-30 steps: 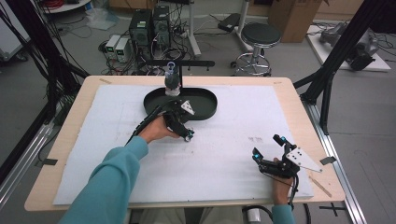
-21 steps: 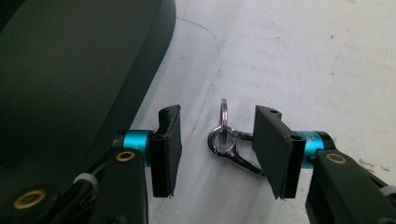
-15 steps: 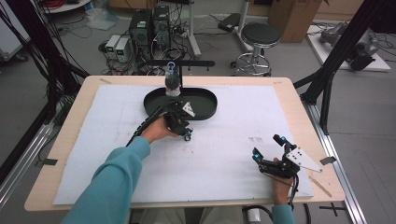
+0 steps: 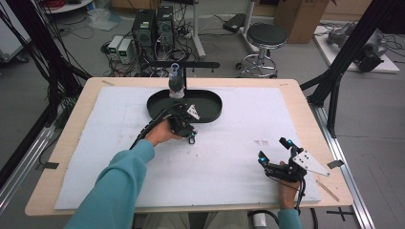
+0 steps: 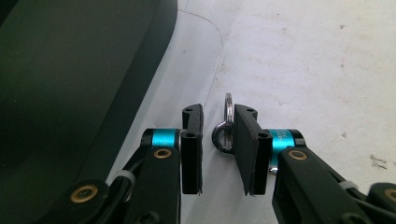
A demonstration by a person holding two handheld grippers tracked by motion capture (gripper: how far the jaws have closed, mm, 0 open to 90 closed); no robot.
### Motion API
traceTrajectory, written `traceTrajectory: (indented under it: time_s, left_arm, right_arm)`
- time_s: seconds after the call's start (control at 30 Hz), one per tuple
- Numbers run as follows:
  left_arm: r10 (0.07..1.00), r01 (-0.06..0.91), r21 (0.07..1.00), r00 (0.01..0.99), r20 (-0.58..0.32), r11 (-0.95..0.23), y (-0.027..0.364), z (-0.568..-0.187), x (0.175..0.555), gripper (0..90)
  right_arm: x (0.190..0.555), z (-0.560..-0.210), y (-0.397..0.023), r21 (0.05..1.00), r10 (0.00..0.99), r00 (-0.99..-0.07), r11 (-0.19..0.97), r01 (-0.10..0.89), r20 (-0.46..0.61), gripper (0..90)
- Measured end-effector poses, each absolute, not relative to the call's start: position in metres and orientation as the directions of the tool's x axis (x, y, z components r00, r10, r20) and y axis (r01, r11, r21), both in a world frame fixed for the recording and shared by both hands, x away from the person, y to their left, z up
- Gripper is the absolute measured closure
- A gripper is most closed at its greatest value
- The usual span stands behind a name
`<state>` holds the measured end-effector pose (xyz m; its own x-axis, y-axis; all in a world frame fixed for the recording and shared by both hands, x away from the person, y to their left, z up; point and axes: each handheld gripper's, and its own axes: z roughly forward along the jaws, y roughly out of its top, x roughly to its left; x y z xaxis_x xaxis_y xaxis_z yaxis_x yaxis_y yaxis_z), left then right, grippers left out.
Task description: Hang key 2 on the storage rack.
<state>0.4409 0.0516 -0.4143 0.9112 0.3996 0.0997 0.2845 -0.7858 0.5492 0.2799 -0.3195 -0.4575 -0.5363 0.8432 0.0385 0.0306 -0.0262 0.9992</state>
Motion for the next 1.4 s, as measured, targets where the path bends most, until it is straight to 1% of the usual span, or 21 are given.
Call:
traceTrajectory:
  time_s: [0.47,0.63,0.67,0.73,0.93,1.23,1.4]
  left_arm:
    - [0.398,0.285,0.552,0.913,0.094,-0.783,0.0507,-0.4135,0.4409,80.2]
    - [0.404,0.289,0.555,0.91,0.093,-0.78,0.0511,-0.4127,0.4409,80.7]
    - [0.401,0.287,0.554,0.911,0.093,-0.781,0.0514,-0.4124,0.4412,83.6]
    - [0.401,0.287,0.554,0.911,0.094,-0.781,0.0516,-0.4124,0.4414,84.7]
    - [0.401,0.293,0.553,0.912,0.083,-0.78,0.052,-0.4128,0.4424,86.2]
    - [0.408,0.296,0.55,0.908,0.091,-0.781,0.0509,-0.4115,0.4412,88.1]
    - [0.429,0.311,0.579,0.9,0.075,-0.753,0.0549,-0.4065,0.4422,88.3]
  right_arm:
    - [0.2799,-0.4575,-0.3195,0.999,0.843,-0.537,-0.027,0.032,0.04,1.8]
    - [0.28,-0.4575,-0.3196,0.999,0.844,-0.536,-0.024,0.029,0.036,1.8]
    - [0.28,-0.4576,-0.3197,0.999,0.843,-0.536,-0.024,0.029,0.036,1.8]
    - [0.2799,-0.4576,-0.3196,0.999,0.843,-0.536,-0.025,0.031,0.038,1.8]
    - [0.2799,-0.4576,-0.3196,0.999,0.843,-0.537,-0.025,0.031,0.038,1.8]
    - [0.2799,-0.4576,-0.3196,0.999,0.843,-0.537,-0.025,0.03,0.037,1.9]
    - [0.2799,-0.4575,-0.3196,0.999,0.844,-0.536,-0.024,0.03,0.037,1.8]
